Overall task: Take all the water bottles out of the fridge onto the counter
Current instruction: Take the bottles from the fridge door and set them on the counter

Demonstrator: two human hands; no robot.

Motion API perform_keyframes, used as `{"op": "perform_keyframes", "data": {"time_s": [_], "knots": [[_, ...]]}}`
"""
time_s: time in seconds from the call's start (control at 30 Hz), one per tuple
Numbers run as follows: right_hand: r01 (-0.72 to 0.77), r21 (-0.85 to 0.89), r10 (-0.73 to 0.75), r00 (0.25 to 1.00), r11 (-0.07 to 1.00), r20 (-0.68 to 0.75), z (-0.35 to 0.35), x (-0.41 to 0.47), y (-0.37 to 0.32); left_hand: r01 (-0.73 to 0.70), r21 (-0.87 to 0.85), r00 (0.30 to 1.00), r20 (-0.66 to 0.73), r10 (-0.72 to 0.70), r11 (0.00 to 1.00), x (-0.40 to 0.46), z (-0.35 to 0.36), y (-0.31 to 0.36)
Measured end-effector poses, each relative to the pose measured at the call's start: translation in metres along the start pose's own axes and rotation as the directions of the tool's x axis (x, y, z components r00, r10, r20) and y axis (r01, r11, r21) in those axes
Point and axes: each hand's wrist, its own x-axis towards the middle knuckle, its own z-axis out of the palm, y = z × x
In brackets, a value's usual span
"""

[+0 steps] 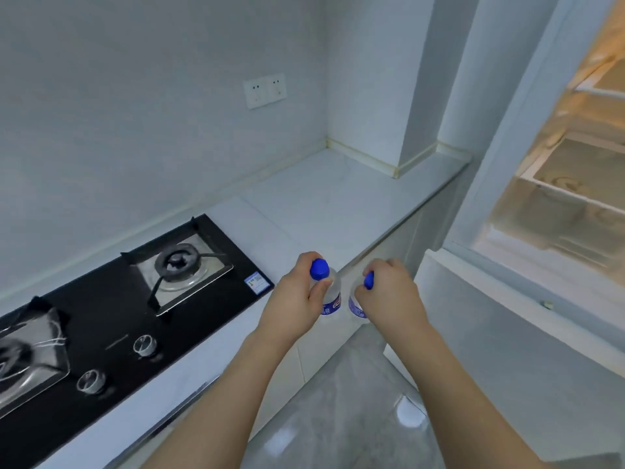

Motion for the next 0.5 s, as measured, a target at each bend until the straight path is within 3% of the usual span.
{"op": "perform_keyframes", "data": {"time_s": [0.2,0.5], "knots": [[0.168,-0.001,-0.168,0.986,0.986,0.016,0.039,-0.042,-0.087,0.089,0.023,0.988,-0.132,-0.086,0.996,-0.062,-0.088,-0.048],[0.355,0.026,-0.356,0.928,0.934,0.109,0.114,-0.138,-0.222,0.282,-0.008,0.910,-0.315,-0.270,0.959,-0.190,-0.214,-0.124]]}}
